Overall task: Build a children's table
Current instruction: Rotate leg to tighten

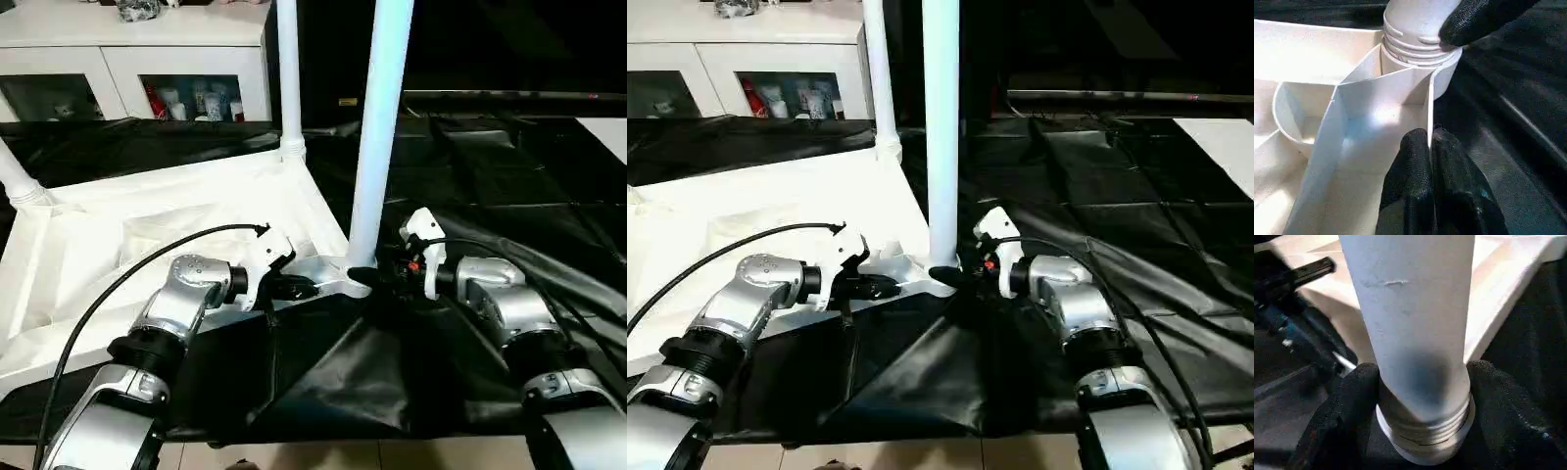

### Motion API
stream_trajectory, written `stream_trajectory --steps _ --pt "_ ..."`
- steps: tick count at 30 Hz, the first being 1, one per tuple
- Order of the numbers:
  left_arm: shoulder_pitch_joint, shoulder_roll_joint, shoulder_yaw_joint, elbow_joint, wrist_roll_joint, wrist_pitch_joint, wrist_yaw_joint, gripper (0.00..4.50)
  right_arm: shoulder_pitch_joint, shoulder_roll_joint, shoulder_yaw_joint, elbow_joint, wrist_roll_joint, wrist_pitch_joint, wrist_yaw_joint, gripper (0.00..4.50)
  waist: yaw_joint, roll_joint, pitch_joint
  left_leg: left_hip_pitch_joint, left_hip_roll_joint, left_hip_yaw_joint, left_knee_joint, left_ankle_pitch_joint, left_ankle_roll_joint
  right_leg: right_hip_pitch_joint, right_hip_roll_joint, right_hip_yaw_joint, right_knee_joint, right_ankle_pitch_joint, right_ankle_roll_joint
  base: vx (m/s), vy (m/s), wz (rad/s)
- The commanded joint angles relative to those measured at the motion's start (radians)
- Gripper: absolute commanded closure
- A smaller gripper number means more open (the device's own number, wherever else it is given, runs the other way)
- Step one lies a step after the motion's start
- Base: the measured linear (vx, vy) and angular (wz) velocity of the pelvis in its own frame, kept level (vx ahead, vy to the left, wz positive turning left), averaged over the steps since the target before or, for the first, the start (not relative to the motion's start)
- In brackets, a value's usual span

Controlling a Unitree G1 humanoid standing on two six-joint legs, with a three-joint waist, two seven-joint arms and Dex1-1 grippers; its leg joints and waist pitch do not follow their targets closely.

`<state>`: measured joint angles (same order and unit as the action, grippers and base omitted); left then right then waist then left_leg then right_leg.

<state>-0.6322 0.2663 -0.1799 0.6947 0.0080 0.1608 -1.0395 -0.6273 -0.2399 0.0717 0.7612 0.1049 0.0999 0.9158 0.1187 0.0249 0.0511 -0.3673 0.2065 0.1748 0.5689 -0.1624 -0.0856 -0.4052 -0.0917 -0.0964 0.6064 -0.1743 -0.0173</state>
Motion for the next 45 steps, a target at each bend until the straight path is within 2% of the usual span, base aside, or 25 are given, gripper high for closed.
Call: stream_trajectory --steps 1,5,6,7,8,9,13,16,18,20,22,26,28,32,35,37,39,44,45 --pt "-0.039 -0.048 0.023 0.01 -0.019 -0.013 0.059 4.5 0.017 0.036 0.016 0.046 -0.042 0.015 -0.097 1.86 0.001 -0.012 -0.064 0.009 0.023 -0.004 -0.062 -0.252 0.036 0.051 -0.062 0.047 -0.088 -0.345 -0.169 0.0 0.0 0.0" --pt "-0.068 -0.082 0.019 0.06 0.016 0.002 0.164 4.5 0.016 0.096 -0.012 0.078 -0.057 0.017 -0.279 1.88 -0.007 -0.012 -0.062 0.011 0.019 -0.005 -0.064 -0.271 0.022 0.049 -0.063 0.048 -0.094 -0.385 -0.15 0.0 0.0 0.0" --pt "-0.101 -0.12 0.026 0.112 0.035 0.027 0.276 4.5 0.01 0.155 -0.046 0.1 -0.051 0.038 -0.432 1.88 -0.009 -0.011 -0.061 0.011 0.019 -0.005 -0.065 -0.271 0.019 0.047 -0.062 0.049 -0.095 -0.39 -0.146 0.0 0.0 0.0" --pt "-0.117 -0.137 0.031 0.136 0.043 0.038 0.335 4.5 0.006 0.181 -0.059 0.11 -0.049 0.045 -0.5 1.88 -0.011 -0.01 -0.06 0.015 0.019 -0.005 -0.066 -0.274 0.01 0.041 -0.06 0.05 -0.098 -0.4 -0.141 0.0 0.0 0.0" --pt "-0.127 -0.15 0.034 0.152 0.049 0.039 0.373 4.5 0.002 0.199 -0.065 0.116 -0.048 0.052 -0.539 1.88 -0.011 -0.011 -0.061 0.017 0.019 -0.008 -0.068 -0.288 0.002 0.045 -0.061 0.047 -0.099 -0.417 -0.136 0.0 0.0 0.0" --pt "-0.145 -0.174 0.035 0.176 0.057 0.045 0.422 4.5 -0.009 0.234 -0.071 0.13 -0.051 0.06 -0.606 1.88 -0.011 -0.01 -0.06 0.017 0.018 -0.008 -0.067 -0.297 0.006 0.043 -0.062 0.048 -0.102 -0.423 -0.132 0.0 0.0 0.0" --pt "-0.164 -0.206 0.036 0.199 0.064 0.04 0.47 4.5 -0.034 0.274 -0.061 0.15 -0.058 0.051 -0.641 1.88 -0.011 -0.012 -0.062 0.014 0.017 -0.008 -0.067 -0.304 0.014 0.043 -0.062 0.048 -0.105 -0.418 -0.118 0.0 0.0 0.0" --pt "-0.176 -0.219 0.037 0.213 0.061 0.006 0.467 4.5 -0.056 0.284 -0.06 0.152 -0.065 -0.001 -0.622 1.88 -0.009 -0.012 -0.065 0.011 0.017 -0.007 -0.067 -0.287 0.022 0.046 -0.061 0.048 -0.101 -0.377 -0.123 0.0 0.0 0.0" --pt "-0.173 -0.212 0.035 0.207 0.053 -0.011 0.437 4.5 -0.057 0.275 -0.068 0.14 -0.051 -0.015 -0.597 1.19 -0.007 -0.015 -0.065 0.008 0.019 -0.006 -0.068 -0.272 0.028 0.049 -0.061 0.049 -0.097 -0.339 -0.134 0.0 0.0 0.0" --pt "-0.166 -0.202 0.033 0.196 0.046 -0.024 0.408 4.5 -0.058 0.262 -0.071 0.13 -0.04 -0.025 -0.568 1.13 -0.007 -0.013 -0.065 0.009 0.019 -0.006 -0.067 -0.271 0.032 0.049 -0.062 0.049 -0.095 -0.328 -0.141 0.0 0.0 0.0" --pt "-0.155 -0.189 0.033 0.175 0.035 -0.027 0.366 4.5 -0.056 0.237 -0.06 0.113 -0.035 -0.03 -0.506 0.83 -0.006 -0.014 -0.067 0.007 0.019 -0.006 -0.066 -0.262 0.04 0.052 -0.062 0.048 -0.092 -0.308 -0.149 0.0 0.0 0.0" --pt "-0.125 -0.152 0.025 0.138 0.019 -0.051 0.264 4.5 -0.052 0.162 -0.034 0.087 -0.04 -0.051 -0.377 0.52 -0.005 -0.017 -0.069 0.001 0.019 -0.005 -0.061 -0.222 0.057 0.06 -0.064 0.048 -0.085 -0.256 -0.167 0.0 0.0 0.0" --pt "-0.115 -0.142 0.025 0.132 0.012 -0.063 0.237 4.5 -0.052 0.137 -0.028 0.083 -0.045 -0.057 -0.346 0.31 -0.005 -0.014 -0.069 0.001 0.019 -0.003 -0.059 -0.206 0.066 0.059 -0.062 0.048 -0.084 -0.241 -0.174 0.0 0.0 0.0" --pt "-0.077 -0.102 0.029 0.093 -0.027 -0.082 0.112 4.5 -0.031 0.041 0.007 0.042 -0.055 -0.061 -0.163 0.31 0.001 -0.013 -0.07 0.001 0.023 -0.001 -0.055 -0.188 0.082 0.061 -0.059 0.046 -0.076 -0.188 -0.2 0.0 0.0 0.0" --pt "-0.059 -0.085 0.016 0.06 -0.04 -0.077 0.049 4.5 -0.019 0.013 0.025 0.021 -0.058 -0.069 -0.099 0.31 0.001 -0.012 -0.07 0.002 0.023 0.001 -0.054 -0.197 0.083 0.059 -0.06 0.046 -0.076 -0.199 -0.21 0.0 0.0 0.0" --pt "-0.053 -0.08 0.012 0.049 -0.042 -0.073 0.033 4.5 -0.016 0.007 0.03 0.017 -0.057 -0.071 -0.084 0.31 0.003 -0.01 -0.069 0.003 0.025 0.0 -0.056 -0.202 0.08 0.058 -0.06 0.047 -0.077 -0.212 -0.209 0.0 0.0 0.0" --pt "-0.029 -0.058 -0.002 0.005 -0.054 -0.057 -0.041 4.5 -0.004 -0.019 0.042 0.001 -0.043 -0.08 -0.011 0.31 0.009 -0.008 -0.068 0.006 0.027 0.0 -0.058 -0.219 0.073 0.056 -0.062 0.047 -0.08 -0.242 -0.203 0.0 0.0 0.0" --pt "-0.007 -0.042 -0.005 -0.033 -0.062 -0.04 -0.086 4.5 -0.005 -0.023 0.036 0.0 -0.023 -0.078 0.026 0.31 0.02 -0.007 -0.069 0.01 0.029 0.001 -0.058 -0.226 0.069 0.052 -0.061 0.049 -0.08 -0.248 -0.203 0.0 0.0 0.0" --pt "-0.003 -0.04 -0.006 -0.038 -0.063 -0.037 -0.091 4.5 -0.005 -0.022 0.035 0.0 -0.023 -0.077 0.029 0.47 0.021 -0.007 -0.069 0.009 0.029 0.0 -0.058 -0.226 0.067 0.052 -0.062 0.049 -0.079 -0.248 -0.203 0.0 0.0 0.0"
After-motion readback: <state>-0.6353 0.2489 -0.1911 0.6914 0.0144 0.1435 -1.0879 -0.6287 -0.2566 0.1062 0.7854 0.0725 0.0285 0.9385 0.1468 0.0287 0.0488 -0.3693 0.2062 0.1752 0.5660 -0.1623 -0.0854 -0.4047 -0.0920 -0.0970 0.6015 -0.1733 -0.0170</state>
